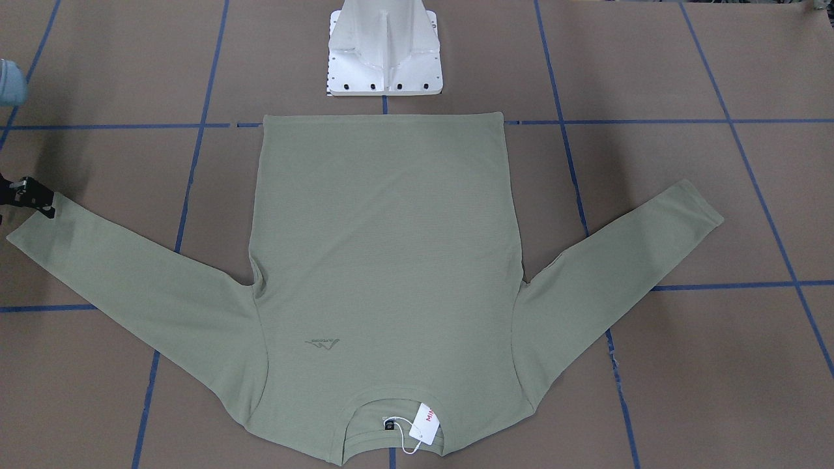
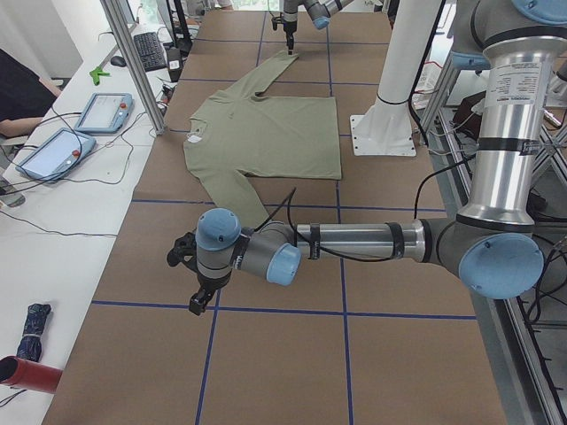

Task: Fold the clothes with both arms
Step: 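Close the right gripper on the sleeve cuff and lift it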

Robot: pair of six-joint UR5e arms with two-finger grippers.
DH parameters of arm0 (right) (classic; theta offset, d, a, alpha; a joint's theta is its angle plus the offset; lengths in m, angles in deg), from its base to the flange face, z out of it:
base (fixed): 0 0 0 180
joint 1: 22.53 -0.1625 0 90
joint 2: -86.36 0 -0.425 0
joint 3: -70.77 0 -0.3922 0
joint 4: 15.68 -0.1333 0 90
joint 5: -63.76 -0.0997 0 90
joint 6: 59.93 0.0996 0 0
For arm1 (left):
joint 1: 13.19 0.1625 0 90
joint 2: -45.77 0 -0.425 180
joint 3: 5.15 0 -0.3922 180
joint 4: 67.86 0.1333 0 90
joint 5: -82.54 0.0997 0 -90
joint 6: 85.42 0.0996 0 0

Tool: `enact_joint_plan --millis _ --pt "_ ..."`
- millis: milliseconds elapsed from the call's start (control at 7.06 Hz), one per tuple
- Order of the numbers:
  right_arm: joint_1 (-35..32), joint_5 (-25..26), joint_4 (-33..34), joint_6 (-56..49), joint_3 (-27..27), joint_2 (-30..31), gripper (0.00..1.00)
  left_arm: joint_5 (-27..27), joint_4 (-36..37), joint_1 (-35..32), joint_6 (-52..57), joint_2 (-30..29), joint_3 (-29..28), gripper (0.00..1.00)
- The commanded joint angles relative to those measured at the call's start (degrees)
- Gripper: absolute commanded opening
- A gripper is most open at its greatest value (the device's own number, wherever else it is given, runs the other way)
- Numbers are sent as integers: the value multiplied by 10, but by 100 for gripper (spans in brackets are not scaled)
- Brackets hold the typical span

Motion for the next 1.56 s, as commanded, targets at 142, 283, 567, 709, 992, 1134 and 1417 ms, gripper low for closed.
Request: enact_joint_plan --millis 142,283,567,709,992,1134,1417 --pt "7 -6 1 1 2 -1 91 0 0 -1 1 0 0 100" --pt "7 -6 2 1 2 -1 76 0 0 0 1 0 0 100" --pt "8 -6 2 -1 4 0 45 0 0 0 1 0 0 100" --pt "8 -6 1 -2 5 0 30 0 0 0 1 0 0 100" --pt "7 -12 1 -2 1 -1 6 0 0 -1 0 0 -1 100" --pt "7 -13 1 -3 -4 -1 0 0 0 0 0 0 -1 100" --pt "6 -43 2 -1 -3 -13 0 0 0 -1 0 0 -1 100"
